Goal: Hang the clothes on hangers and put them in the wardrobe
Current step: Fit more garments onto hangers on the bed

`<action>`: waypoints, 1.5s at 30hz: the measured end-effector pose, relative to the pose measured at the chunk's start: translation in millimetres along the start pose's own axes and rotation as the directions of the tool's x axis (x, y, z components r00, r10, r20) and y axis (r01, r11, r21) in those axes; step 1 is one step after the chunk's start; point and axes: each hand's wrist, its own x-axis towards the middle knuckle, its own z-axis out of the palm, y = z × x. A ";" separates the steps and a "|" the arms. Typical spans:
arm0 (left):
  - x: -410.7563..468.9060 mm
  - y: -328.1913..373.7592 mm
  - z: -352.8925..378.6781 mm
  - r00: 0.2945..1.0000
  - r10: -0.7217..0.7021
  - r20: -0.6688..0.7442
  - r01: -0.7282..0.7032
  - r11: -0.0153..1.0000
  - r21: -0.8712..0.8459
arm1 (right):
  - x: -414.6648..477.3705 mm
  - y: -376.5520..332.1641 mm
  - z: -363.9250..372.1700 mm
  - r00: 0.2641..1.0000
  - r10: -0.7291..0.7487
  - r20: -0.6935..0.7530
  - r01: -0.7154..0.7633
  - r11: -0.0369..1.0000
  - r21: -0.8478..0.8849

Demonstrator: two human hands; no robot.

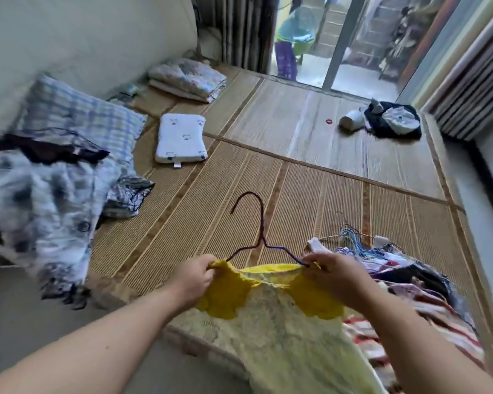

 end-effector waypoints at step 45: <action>449.3 -252.0 -151.1 0.978 -0.204 0.035 0.183 0.933 0.309 | 499.3 -118.0 220.1 0.955 0.283 0.086 -0.285 0.959 0.013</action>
